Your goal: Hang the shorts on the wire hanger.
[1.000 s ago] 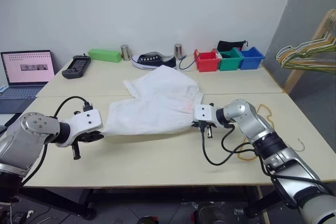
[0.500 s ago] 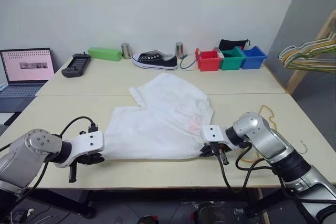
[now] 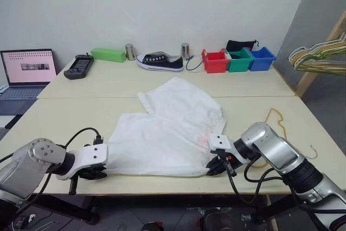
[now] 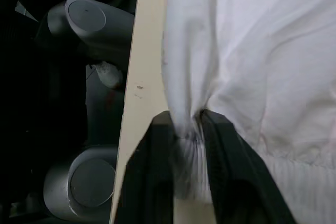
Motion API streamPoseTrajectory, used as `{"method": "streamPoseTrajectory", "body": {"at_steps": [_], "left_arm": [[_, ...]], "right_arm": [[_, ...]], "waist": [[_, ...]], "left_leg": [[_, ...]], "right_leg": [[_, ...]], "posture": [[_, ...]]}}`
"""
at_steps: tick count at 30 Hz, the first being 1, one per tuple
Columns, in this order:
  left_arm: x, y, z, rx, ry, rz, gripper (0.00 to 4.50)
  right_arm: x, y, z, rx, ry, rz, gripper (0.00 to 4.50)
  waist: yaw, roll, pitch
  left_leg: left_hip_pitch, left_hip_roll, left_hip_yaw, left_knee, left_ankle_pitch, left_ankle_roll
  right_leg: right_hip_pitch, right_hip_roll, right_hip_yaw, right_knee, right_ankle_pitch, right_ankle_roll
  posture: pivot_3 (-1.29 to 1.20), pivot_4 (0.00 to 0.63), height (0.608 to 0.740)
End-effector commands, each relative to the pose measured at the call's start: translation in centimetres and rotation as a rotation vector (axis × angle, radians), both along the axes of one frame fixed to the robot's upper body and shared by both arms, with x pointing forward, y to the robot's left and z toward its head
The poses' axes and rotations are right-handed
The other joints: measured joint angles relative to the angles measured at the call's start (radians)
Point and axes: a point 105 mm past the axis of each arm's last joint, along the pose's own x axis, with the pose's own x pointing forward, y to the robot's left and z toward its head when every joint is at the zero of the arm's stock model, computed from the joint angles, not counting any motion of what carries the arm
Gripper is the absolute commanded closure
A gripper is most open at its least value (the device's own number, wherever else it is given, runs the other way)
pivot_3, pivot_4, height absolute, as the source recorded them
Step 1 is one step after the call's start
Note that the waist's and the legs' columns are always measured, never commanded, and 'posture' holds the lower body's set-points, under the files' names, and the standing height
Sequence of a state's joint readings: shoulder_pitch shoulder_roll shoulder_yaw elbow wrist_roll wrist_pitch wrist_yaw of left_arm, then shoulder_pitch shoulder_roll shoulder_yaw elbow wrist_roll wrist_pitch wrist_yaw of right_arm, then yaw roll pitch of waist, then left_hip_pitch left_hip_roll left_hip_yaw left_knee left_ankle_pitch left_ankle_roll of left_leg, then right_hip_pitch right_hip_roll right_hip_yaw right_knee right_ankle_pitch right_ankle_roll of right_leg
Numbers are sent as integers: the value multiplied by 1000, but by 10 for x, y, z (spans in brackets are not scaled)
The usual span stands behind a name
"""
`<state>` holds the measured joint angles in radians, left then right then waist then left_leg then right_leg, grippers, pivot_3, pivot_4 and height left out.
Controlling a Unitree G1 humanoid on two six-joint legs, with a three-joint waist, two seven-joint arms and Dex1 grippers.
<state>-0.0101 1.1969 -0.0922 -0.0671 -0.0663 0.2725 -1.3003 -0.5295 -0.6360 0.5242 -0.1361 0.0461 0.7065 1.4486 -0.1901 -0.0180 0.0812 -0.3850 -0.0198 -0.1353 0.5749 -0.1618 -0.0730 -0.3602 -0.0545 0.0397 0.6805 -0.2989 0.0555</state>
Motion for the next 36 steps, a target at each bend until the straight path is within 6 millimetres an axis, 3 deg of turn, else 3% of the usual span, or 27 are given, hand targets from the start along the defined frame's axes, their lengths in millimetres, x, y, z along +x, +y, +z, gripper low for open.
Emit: {"method": "streamPoseTrajectory", "body": {"at_steps": [1, 6, 11, 13, 18, 23, 26, 31, 36], "left_arm": [[6, 3, 15, 9, -37, -16, 2874], [8, -9, 35, -43, -53, -78, 1740], [9, -46, 69, -208, -84, -197, 569], [15, -66, 82, -293, -130, -234, 53], [49, -130, 108, -580, -346, -236, 18], [51, -158, 107, -658, -368, -270, 18], [49, -168, 105, -680, -372, -304, 18], [49, -176, 103, -697, -375, -316, 18], [48, -180, 103, -707, -369, -325, 18]], "right_arm": [[-2, 1, 19, 26, -20, 38, 2667], [-1, -4, 46, 59, -42, 14, 1414], [6, -15, 75, 87, -115, -91, 102], [15, -21, 85, 93, -156, -199, 0], [57, -53, 90, 42, -281, -723, 0], [59, -89, 77, -47, -265, -1090, 0], [52, -113, 61, -85, -268, -1264, 0], [32, -119, 38, -93, -253, -1360, 0], [26, -134, 21, -164, -253, -1478, 0]], "waist": [[0, 0, 0], [0, 0, 0], [0, 0, 2], [0, 0, 3], [-2, 1, 6], [-25, 0, 8], [-29, 0, 9], [-35, 1, 14], [-45, 1, 16]], "left_leg": [[0, 0, 0, 0, -1, -1], [-9, 0, 0, 0, 1, 1], [-13, 0, 1, 0, 1, 1], [-14, 0, 1, 0, 1, 1], [-14, 0, 2, 1, 1, 1], [-14, 0, 5, 2, 1, 2], [-14, 0, 5, 1, 1, 2], [-14, 0, 7, 2, 1, 2], [-14, 0, 7, 2, 2, 3]], "right_leg": [[-3, 0, 0, 0, 0, 0], [-10, 0, -1, 0, 0, 0], [-12, 0, -1, 0, 2, 3], [-12, 0, -2, 0, 2, 4], [-10, 0, -1, 0, 2, 4], [-11, 1, 2, 0, 5, 9], [-11, 2, 2, 0, 5, 9], [-11, 1, 3, 0, 4, 10], [-10, 2, 4, 0, 2, 7]], "posture": [[-141, 26, 740], [-147, 26, 740], [-177, 30, 740], [-196, 35, 740], [-255, 52, 740], [-284, 63, 740], [-287, 67, 740], [-288, 68, 740], [-281, 66, 740]]}}
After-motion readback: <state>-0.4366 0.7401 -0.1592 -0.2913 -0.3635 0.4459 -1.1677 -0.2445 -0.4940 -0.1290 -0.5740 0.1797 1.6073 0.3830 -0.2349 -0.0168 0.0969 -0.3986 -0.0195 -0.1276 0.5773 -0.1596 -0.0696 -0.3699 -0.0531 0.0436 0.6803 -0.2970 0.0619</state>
